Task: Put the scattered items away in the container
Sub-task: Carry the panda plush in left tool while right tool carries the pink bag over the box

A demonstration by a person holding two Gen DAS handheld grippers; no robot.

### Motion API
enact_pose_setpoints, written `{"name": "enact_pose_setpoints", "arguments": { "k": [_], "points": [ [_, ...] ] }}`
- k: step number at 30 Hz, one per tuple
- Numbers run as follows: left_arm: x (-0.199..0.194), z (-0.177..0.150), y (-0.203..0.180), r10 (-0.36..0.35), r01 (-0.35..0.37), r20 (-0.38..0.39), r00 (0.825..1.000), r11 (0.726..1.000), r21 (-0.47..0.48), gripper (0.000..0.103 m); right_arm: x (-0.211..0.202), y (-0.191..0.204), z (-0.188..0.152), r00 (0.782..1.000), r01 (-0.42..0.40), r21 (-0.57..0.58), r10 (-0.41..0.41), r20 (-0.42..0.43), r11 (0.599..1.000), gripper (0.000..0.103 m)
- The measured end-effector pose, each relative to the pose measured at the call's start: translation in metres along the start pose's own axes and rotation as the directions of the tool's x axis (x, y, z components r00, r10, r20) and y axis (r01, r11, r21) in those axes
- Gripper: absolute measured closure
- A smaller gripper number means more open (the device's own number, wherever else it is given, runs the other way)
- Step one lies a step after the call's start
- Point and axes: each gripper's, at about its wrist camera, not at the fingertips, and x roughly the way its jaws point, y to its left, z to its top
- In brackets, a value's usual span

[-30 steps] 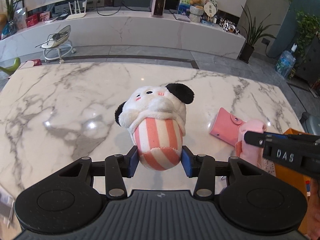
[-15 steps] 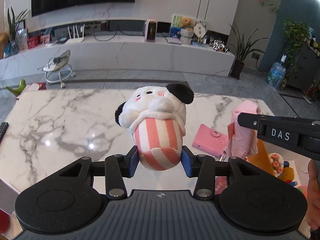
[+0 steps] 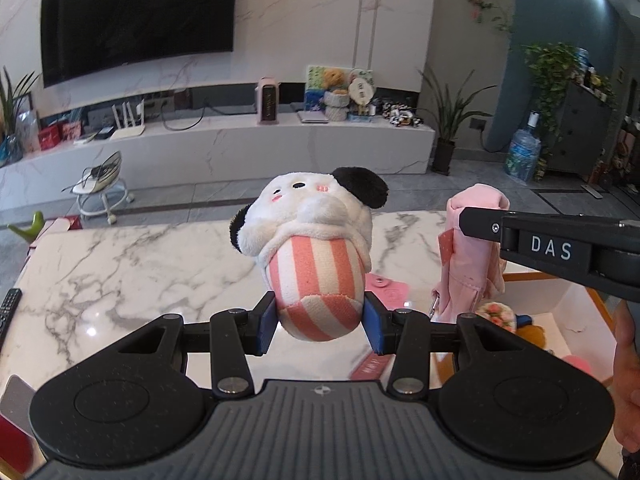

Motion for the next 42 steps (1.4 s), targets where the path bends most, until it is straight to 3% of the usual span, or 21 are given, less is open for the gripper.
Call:
{"name": "enact_pose_setpoints", "arguments": {
  "k": [15, 26, 35, 42],
  "points": [
    [-0.018, -0.012, -0.083, -0.114, 0.109, 0.029, 0.993, 0.986, 0.124, 0.052, -0.075, -0.059, -0.016, 0.991, 0.104, 0.085, -0.111, 0.081, 0.991, 0.078],
    [0.003, -0.02, -0.15, -0.216, 0.214, -0.011, 0.976, 0.956, 0.202, 0.052, -0.107, -0.126, -0.03, 0.971, 0.212, 0.164, -0.227, 0.077, 0.963, 0.078],
    [0.041, -0.034, -0.185, -0.262, 0.281, -0.108, 0.959, 0.928, 0.244, 0.051, -0.092, -0.182, -0.041, 0.962, 0.266, 0.217, -0.274, 0.008, 0.939, 0.078],
    [0.079, -0.057, -0.199, -0.222, 0.275, -0.214, 0.951, 0.924, 0.264, 0.052, -0.05, -0.212, -0.061, 0.966, 0.258, 0.254, -0.244, -0.087, 0.932, 0.078]
  ]
}}
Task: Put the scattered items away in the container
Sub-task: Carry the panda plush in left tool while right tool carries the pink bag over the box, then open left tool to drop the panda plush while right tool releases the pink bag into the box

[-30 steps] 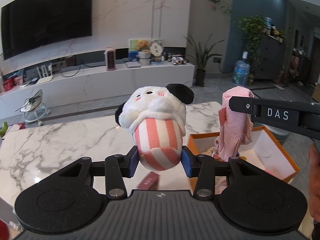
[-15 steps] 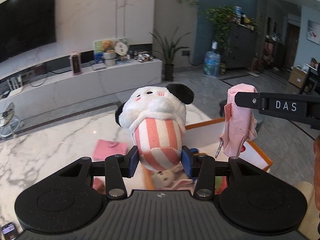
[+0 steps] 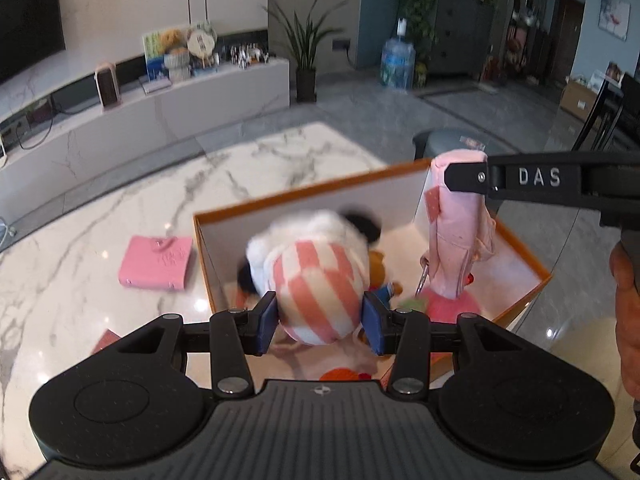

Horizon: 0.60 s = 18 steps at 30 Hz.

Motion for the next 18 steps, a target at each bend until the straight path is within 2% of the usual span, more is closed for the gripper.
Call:
{"name": "enact_pose_setpoints", "arguments": {
  "k": [5, 14, 18],
  "points": [
    [0.028, -0.006, -0.002, 0.006, -0.004, -0.072, 0.997, 1.0, 0.021, 0.052, 0.031, -0.009, -0.008, 0.999, -0.004, 0.005, 0.005, -0.045, 1.0, 0.078],
    [0.046, -0.004, -0.012, 0.006, 0.001, -0.068, 0.998, 0.994, 0.112, 0.051, 0.079, -0.02, -0.017, 0.993, 0.008, 0.034, -0.004, -0.115, 0.999, 0.078],
    [0.048, -0.002, -0.014, 0.007, 0.007, -0.1, 0.995, 0.989, 0.147, 0.048, 0.092, -0.026, -0.024, 0.989, 0.004, 0.06, 0.005, -0.148, 0.998, 0.077]
  ]
}}
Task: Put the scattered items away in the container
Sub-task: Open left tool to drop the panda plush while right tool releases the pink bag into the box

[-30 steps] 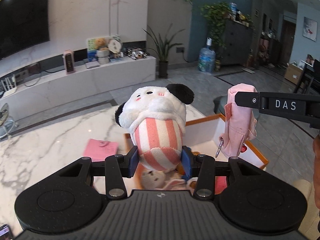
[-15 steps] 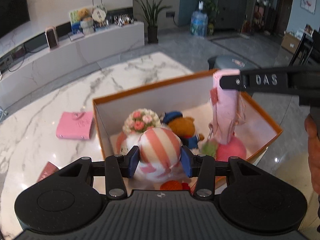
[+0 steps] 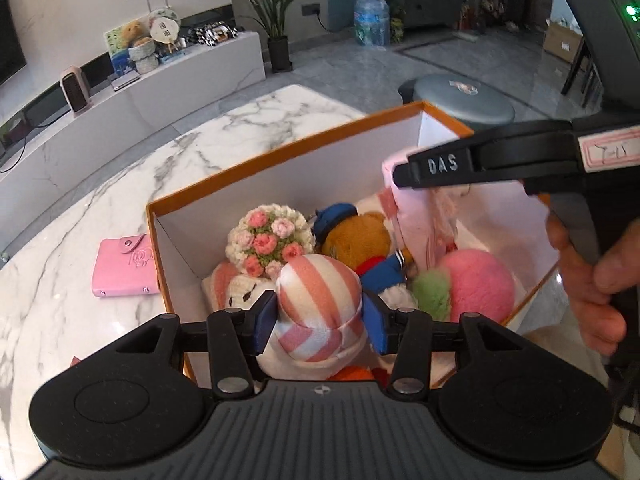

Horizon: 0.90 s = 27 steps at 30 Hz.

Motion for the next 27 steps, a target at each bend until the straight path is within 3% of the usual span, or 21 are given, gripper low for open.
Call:
{"name": "enact_pose_setpoints", "arguments": {
  "k": [6, 9, 13, 18, 20, 22, 27],
  "points": [
    [-0.006, -0.006, 0.004, -0.026, 0.025, -0.056, 0.998, 0.999, -0.025, 0.047, 0.001, 0.0, 0.0, 1.0, 0.003, -0.004, -0.003, 0.01, 1.0, 0.076],
    [-0.01, -0.007, 0.004, -0.036, 0.034, -0.06, 0.998, 0.999, -0.037, 0.039, -0.002, 0.0, 0.0, 1.0, 0.001, 0.01, -0.001, 0.003, 1.0, 0.072],
    [-0.017, -0.006, 0.001, -0.025, 0.025, -0.039, 0.999, 0.999, -0.024, 0.033, -0.008, -0.001, -0.001, 1.0, 0.002, 0.025, -0.002, -0.005, 1.0, 0.072],
    [-0.03, -0.002, 0.0, -0.019, 0.019, 0.016, 1.0, 0.999, -0.028, 0.033, -0.02, 0.001, -0.001, 1.0, -0.002, 0.027, 0.002, 0.01, 1.0, 0.066],
    [-0.031, -0.002, 0.002, -0.023, 0.023, 0.02, 1.0, 0.999, -0.035, 0.04, -0.025, 0.002, -0.002, 1.0, -0.003, 0.023, 0.002, 0.015, 1.0, 0.066],
    [-0.029, -0.003, 0.003, -0.028, 0.029, 0.008, 1.0, 0.999, -0.038, 0.055, -0.028, 0.003, -0.003, 1.0, -0.004, 0.022, 0.004, 0.016, 1.0, 0.066],
    [-0.016, -0.009, 0.008, -0.019, 0.017, -0.047, 0.999, 0.998, -0.057, 0.065, -0.032, 0.004, -0.007, 1.0, -0.005, 0.025, 0.005, 0.007, 1.0, 0.066]
  ]
}}
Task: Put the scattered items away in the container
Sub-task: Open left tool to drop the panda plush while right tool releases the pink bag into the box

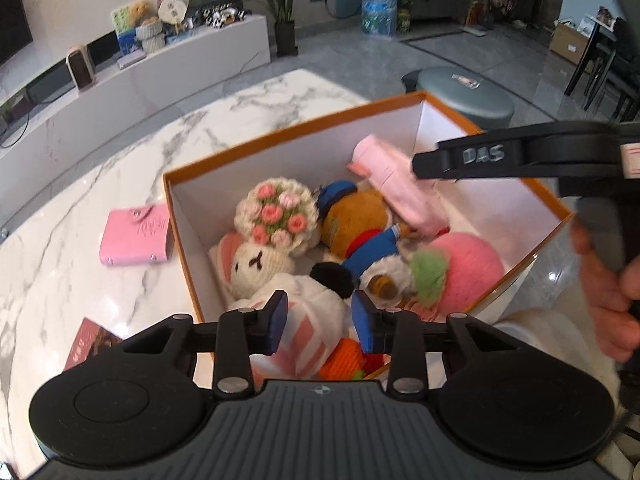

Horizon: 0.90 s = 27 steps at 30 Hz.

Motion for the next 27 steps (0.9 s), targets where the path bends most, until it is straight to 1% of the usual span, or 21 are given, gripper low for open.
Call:
{"name": "enact_pose_setpoints", "arguments": {
  "k": [7, 11, 13, 15, 17, 18, 19, 21, 26, 27],
  "points": [
    [0.016, -0.006, 0.002, -0.012, 0.012, -0.028, 1.0, 1.0, -0.015, 0.07, -0.003, 0.0, -0.006, 1.0, 0.005, 0.004, -0.005, -0.015, 1.0, 0.066],
    [0.015, -0.006, 0.002, -0.018, 0.018, -0.014, 1.0, 1.0, -0.025, 0.071, -0.006, 0.0, -0.008, 1.0, 0.006, 0.007, -0.006, -0.018, 1.0, 0.066],
    [0.01, -0.006, 0.003, -0.024, 0.025, 0.006, 1.0, 0.999, -0.046, 0.07, -0.008, 0.001, -0.009, 1.0, 0.004, 0.007, -0.004, -0.02, 1.0, 0.066],
    [0.002, -0.005, 0.002, -0.019, 0.02, 0.035, 0.999, 0.999, -0.046, 0.07, -0.011, 0.002, -0.01, 1.0, 0.0, 0.008, 0.0, -0.02, 1.0, 0.066],
    [-0.007, -0.004, 0.0, -0.004, 0.007, 0.064, 0.998, 0.999, -0.035, 0.066, -0.015, 0.005, -0.011, 1.0, -0.002, 0.006, 0.002, -0.017, 1.0, 0.066],
    [-0.012, -0.004, -0.001, 0.0, 0.002, 0.08, 0.997, 0.999, -0.033, 0.061, -0.017, 0.007, -0.011, 1.0, -0.003, 0.004, 0.004, -0.014, 1.0, 0.065],
    [-0.017, -0.005, 0.0, 0.004, -0.001, 0.097, 0.995, 0.999, -0.035, 0.051, -0.02, 0.008, -0.012, 1.0, -0.004, 0.003, 0.004, -0.011, 1.0, 0.065],
    [-0.028, -0.005, 0.001, 0.014, -0.008, 0.132, 0.991, 0.999, -0.044, 0.041, -0.026, 0.01, -0.013, 1.0, -0.003, 0.006, 0.003, -0.006, 1.0, 0.061],
    [-0.05, -0.008, 0.006, 0.036, -0.024, 0.182, 0.983, 0.997, -0.067, 0.04, -0.043, 0.019, -0.019, 1.0, -0.01, 0.001, 0.01, 0.006, 1.0, 0.058],
    [-0.054, -0.01, 0.008, 0.037, -0.024, 0.19, 0.981, 0.997, -0.072, 0.038, -0.046, 0.022, -0.02, 1.0, -0.01, -0.003, 0.01, 0.01, 1.0, 0.056]
  ]
}}
